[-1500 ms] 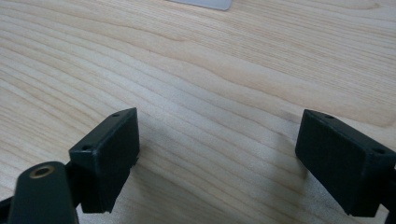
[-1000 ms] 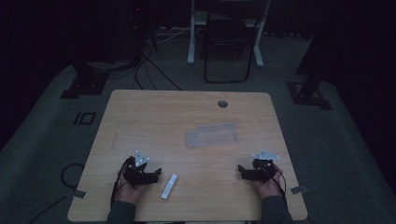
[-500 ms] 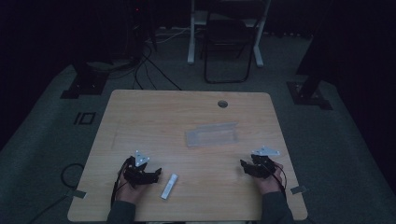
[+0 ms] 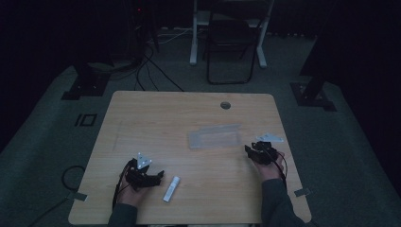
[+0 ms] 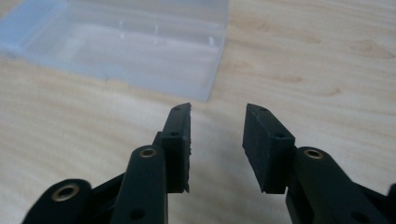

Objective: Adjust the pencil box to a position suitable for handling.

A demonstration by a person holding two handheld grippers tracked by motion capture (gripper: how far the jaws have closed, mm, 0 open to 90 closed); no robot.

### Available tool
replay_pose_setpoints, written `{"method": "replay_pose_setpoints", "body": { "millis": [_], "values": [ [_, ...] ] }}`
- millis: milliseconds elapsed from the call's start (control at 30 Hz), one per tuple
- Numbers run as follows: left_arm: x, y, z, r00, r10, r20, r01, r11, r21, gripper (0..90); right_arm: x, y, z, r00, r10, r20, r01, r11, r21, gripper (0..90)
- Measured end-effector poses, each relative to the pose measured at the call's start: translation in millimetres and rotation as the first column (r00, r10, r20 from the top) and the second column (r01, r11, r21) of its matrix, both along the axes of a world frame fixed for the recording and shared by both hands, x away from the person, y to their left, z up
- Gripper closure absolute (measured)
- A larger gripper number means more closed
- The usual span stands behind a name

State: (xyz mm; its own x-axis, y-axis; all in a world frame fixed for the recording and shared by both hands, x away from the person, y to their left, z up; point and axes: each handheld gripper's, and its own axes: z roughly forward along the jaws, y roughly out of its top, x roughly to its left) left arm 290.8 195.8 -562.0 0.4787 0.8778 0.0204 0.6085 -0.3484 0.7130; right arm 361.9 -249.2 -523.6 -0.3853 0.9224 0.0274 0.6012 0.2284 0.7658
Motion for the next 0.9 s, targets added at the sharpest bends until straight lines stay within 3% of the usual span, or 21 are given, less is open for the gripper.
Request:
{"method": "replay_pose_setpoints", "body": {
  "millis": [233,333,533,700,900],
  "values": [
    [0.1,0.1,0.0,1.0,-0.001,0.0,0.001,1.0,0.001,14.7,20.7,2.6,0.8,0.9995,-0.028,-0.012,0.028,1.0,0.013,69.7],
    [0.1,0.1,0.0,1.0,-0.001,0.0,0.001,1.0,0.001,14.7,33.7,6.4,-6.3,0.9979,-0.043,-0.048,0.045,0.998,0.034,72.1],
    [-0.1,-0.2,-0.1,1.0,-0.008,0.001,0.008,1.0,0.0,14.7,47.4,18.4,-12.9,0.9964,-0.046,-0.072,0.049,0.998,0.032,73.0],
    [-0.2,-0.4,-0.1,0.9999,-0.011,0.002,0.011,0.9999,0.0,14.7,54.4,21.2,-19.1,0.9925,-0.068,-0.101,0.073,0.996,0.045,75.2],
    [-0.4,-0.5,0.1,0.9999,-0.015,0.002,0.015,0.9999,0.002,15.6,58.0,27.9,-25.1,0.9897,-0.069,-0.126,0.077,0.995,0.062,84.3]
  ]
}}
